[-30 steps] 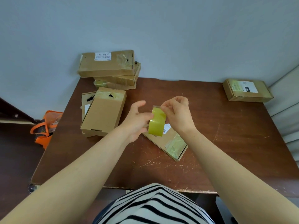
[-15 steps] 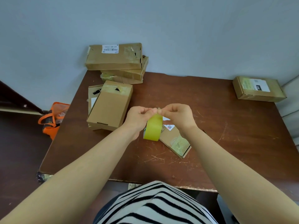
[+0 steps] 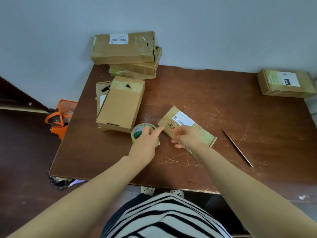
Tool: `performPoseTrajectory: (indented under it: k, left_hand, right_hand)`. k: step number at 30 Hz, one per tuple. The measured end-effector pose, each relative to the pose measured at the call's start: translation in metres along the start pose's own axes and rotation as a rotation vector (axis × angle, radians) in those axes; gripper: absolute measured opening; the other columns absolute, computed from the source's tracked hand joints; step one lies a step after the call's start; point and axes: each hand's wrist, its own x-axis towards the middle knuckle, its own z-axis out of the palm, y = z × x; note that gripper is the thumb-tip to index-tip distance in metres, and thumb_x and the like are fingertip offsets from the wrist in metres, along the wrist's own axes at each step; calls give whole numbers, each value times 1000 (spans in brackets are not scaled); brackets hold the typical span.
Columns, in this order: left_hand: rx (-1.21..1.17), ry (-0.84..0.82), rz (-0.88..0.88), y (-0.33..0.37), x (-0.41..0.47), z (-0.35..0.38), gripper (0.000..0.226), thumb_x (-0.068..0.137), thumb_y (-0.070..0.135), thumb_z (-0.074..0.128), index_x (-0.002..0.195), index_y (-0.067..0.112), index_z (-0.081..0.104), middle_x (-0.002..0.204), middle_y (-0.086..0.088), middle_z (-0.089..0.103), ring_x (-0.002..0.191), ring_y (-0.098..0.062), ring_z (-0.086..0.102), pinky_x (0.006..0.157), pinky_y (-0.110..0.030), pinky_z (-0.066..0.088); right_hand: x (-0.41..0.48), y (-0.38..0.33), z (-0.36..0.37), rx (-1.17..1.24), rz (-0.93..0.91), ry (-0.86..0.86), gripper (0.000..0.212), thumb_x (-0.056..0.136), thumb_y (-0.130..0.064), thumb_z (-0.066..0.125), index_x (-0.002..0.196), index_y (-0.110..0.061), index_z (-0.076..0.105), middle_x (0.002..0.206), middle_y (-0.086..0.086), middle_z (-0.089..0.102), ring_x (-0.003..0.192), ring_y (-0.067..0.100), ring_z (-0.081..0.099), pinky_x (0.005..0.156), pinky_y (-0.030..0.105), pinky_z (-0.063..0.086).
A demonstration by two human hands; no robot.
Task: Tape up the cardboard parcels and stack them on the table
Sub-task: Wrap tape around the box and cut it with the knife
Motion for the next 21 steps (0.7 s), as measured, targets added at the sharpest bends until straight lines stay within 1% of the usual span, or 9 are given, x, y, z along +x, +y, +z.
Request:
performPoseTrajectory:
  k: [2,4,7,9,11,13,15,18,21]
  left_hand:
    - [88,-68,-64,-5,1,12,75,89,-2,54,151,23,18,138,-6,29,116,-26,53,97,-35,46]
    - [121,-119,-101,-6,3,20,79,88,10,61,151,20,14,141,-9,27,116,-24,53,98,-31,43]
    - [205,96,-34,2,12,21,79,79,41,66,145,19,29,132,-9,34,119,-25,43,95,-32,40]
    - [218,221,60,11,26,15,68,80,41,61,139,18,37,130,-8,37,117,-25,41,91,-32,40]
    - [94,182,27,20,50,11,67,84,32,60,142,15,33,139,-10,34,126,-28,35,101,-36,36]
    - [-67,36,-133,27,76,10,74,87,27,58,149,9,21,151,-12,24,139,-29,22,111,-39,25]
    - [-236,-108,-271,30,94,12,76,89,25,55,150,6,14,152,-13,26,141,-29,23,112,-41,25]
    - [-369,-88,-370,32,106,16,72,89,33,56,147,8,22,144,-15,39,132,-33,38,106,-42,35]
    - [-415,-14,-378,39,113,12,68,91,57,45,138,9,42,135,-18,44,122,-36,45,103,-46,40]
  right_hand:
    - [-1,10,-12,-24,-46,142,28,87,8,45,90,-16,58,94,10,62,79,20,62,76,36,55]
    - [-2,22,-28,-58,-94,309,33,87,8,41,92,-19,59,97,6,63,83,17,60,73,33,54]
    - [-5,43,-51,-180,-95,606,37,87,3,42,112,-17,61,117,4,57,94,15,55,78,26,42]
    - [-5,57,-62,-137,-15,724,34,91,-5,47,123,-12,55,129,9,49,96,17,51,82,27,39]
    - [-6,68,-67,-91,129,699,44,91,-19,58,132,-8,47,133,13,45,99,22,52,85,32,42]
    - [-8,77,-65,-112,233,558,58,85,-30,68,133,-5,47,130,13,52,108,26,55,86,35,45]
    - [-8,81,-58,-114,226,457,49,83,-29,70,122,-4,55,118,11,62,99,27,60,80,37,49]
    - [-8,79,-51,0,167,578,32,87,-29,61,111,-9,56,109,10,63,94,25,59,79,39,50]
    - [-12,64,-55,235,103,704,40,93,-40,45,128,-22,43,113,1,58,90,15,56,73,32,44]
